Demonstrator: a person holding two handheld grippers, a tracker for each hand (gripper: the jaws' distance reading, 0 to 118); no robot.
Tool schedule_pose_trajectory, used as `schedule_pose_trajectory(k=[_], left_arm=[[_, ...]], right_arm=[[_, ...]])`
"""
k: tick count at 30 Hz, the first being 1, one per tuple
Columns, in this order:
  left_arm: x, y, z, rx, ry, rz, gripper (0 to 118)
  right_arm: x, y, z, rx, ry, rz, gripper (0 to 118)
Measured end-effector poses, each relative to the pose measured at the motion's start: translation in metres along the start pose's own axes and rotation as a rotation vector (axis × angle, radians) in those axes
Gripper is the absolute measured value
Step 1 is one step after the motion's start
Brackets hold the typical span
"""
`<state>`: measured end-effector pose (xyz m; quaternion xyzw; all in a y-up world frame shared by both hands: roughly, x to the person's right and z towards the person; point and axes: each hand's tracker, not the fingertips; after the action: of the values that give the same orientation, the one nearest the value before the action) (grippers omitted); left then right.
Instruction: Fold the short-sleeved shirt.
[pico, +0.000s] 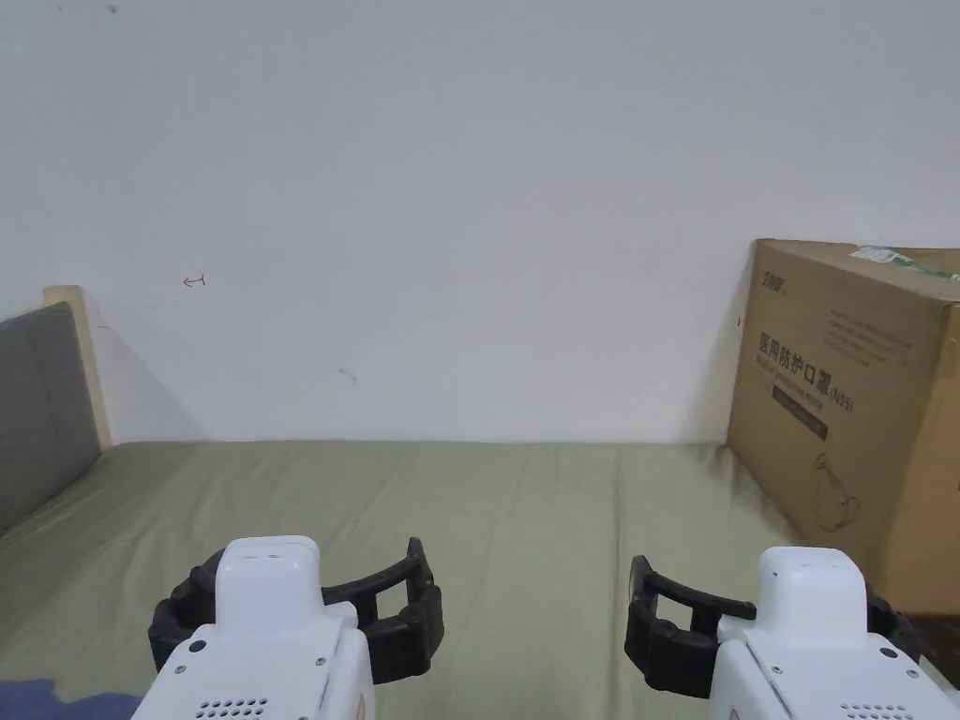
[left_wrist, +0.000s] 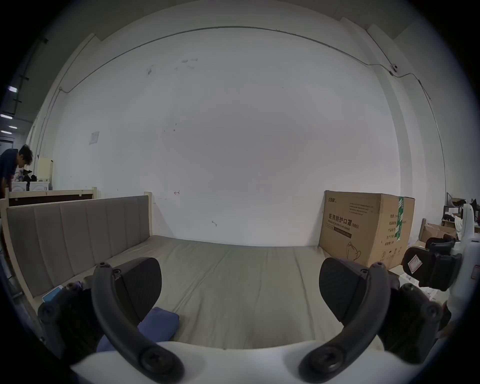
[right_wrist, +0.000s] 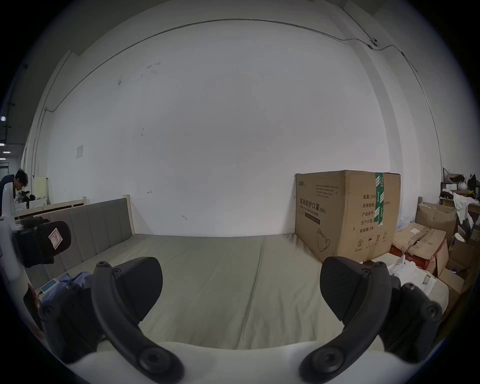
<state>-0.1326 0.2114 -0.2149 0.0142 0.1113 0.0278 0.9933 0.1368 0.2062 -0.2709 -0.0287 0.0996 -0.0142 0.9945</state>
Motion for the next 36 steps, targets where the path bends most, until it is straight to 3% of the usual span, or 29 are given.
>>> schedule_pose_trajectory(k=[3, 4, 5, 6, 7, 8, 10, 11, 12, 13, 14, 15, 16, 18, 19, 20, 21, 23, 24, 25, 26, 29, 30, 31, 36], left_arm=[[0.0, 0.0, 0.0, 0.0, 0.004, -0.014, 118], [0.002, 0.0, -0.001, 0.012, 0.024, -0.06, 118], [0.009, -0.001, 0.0, 0.035, 0.059, -0.154, 118], [0.021, -0.004, 0.001, 0.074, 0.114, -0.319, 118], [0.036, -0.011, 0.0, 0.119, 0.177, -0.547, 118], [0.051, -0.024, -0.003, 0.165, 0.234, -0.83, 118], [0.07, -0.071, -0.01, 0.312, 0.333, -1.455, 118], [0.069, -0.088, -0.01, 0.393, 0.322, -1.647, 118], [0.069, -0.091, -0.007, 0.426, 0.302, -1.7, 118], [0.072, -0.082, -0.003, 0.386, 0.245, -1.562, 118], [0.073, -0.073, 0.0, 0.322, 0.186, -1.367, 118], [0.07, -0.059, -0.001, 0.25, 0.168, -1.169, 118], [0.068, -0.047, -0.003, 0.178, 0.173, -1.013, 118], [0.059, 0.011, 0.007, 0.079, 0.09, -0.698, 118], [0.052, 0.028, 0.009, 0.041, 0.061, -0.555, 118], [0.044, 0.04, 0.011, 0.012, 0.026, -0.412, 118], [0.039, 0.046, 0.012, -0.004, 0.017, -0.34, 118], [0.013, 0.047, 0.006, 0.014, 0.06, -0.245, 118], [0.009, 0.05, 0.009, 0.026, 0.063, -0.222, 118], [0.005, 0.053, 0.013, 0.043, 0.06, -0.203, 118], [0.002, 0.054, 0.015, 0.049, 0.045, -0.186, 118], [-0.008, 0.063, 0.021, 0.055, 0.017, -0.129, 118], [-0.011, 0.065, 0.023, 0.052, 0.018, -0.121, 118], [0.005, 0.019, -0.009, 0.048, 0.015, -0.112, 118], [0.003, 0.017, -0.016, 0.018, 0.016, -0.088, 118]], right_arm=[[-0.001, 0.0, 0.0, 0.009, -0.01, 0.001, 118], [0.002, -0.001, 0.0, 0.028, -0.017, -0.035, 118], [0.012, -0.003, -0.001, 0.039, -0.002, -0.148, 118], [0.025, -0.005, -0.003, 0.029, 0.011, -0.297, 118], [0.045, -0.012, -0.008, -0.009, 0.022, -0.535, 118], [0.067, -0.025, -0.013, -0.064, 0.028, -0.829, 118], [0.106, -0.076, -0.026, -0.188, 0.021, -1.51, 118], [0.117, -0.108, -0.028, -0.278, -0.052, -1.769, 118], [0.121, -0.129, -0.028, -0.326, -0.087, -1.927, 118], [0.12, -0.146, -0.026, -0.375, -0.156, -2.019, 118], [0.123, -0.153, -0.026, -0.398, -0.162, -2.029, 118], [0.122, -0.155, -0.024, -0.367, -0.137, -2.002, 118], [0.124, -0.145, -0.023, -0.297, -0.119, -1.89, 118], [0.127, -0.103, -0.026, -0.208, -0.111, -1.532, 118], [0.12, -0.075, -0.029, -0.161, -0.075, -1.3, 118], [0.111, -0.044, -0.03, -0.12, -0.041, -1.013, 118], [0.102, -0.026, -0.029, -0.097, -0.037, -0.819, 118], [0.051, 0.012, -0.02, -0.036, -0.131, -0.221, 118], [0.034, 0.015, -0.016, -0.016, -0.198, -0.034, 118], [0.019, 0.015, -0.013, 0.026, -0.228, 0.094, 118], [0.012, 0.016, -0.01, 0.055, -0.223, 0.146, 118], [0.005, 0.014, -0.002, 0.094, -0.128, 0.05, 118], [0.002, 0.015, -0.002, 0.085, -0.125, 0.042, 118], [0.007, 0.015, -0.003, 0.077, -0.122, 0.036, 118], [0.009, 0.013, -0.007, 0.053, -0.113, 0.022, 118]])
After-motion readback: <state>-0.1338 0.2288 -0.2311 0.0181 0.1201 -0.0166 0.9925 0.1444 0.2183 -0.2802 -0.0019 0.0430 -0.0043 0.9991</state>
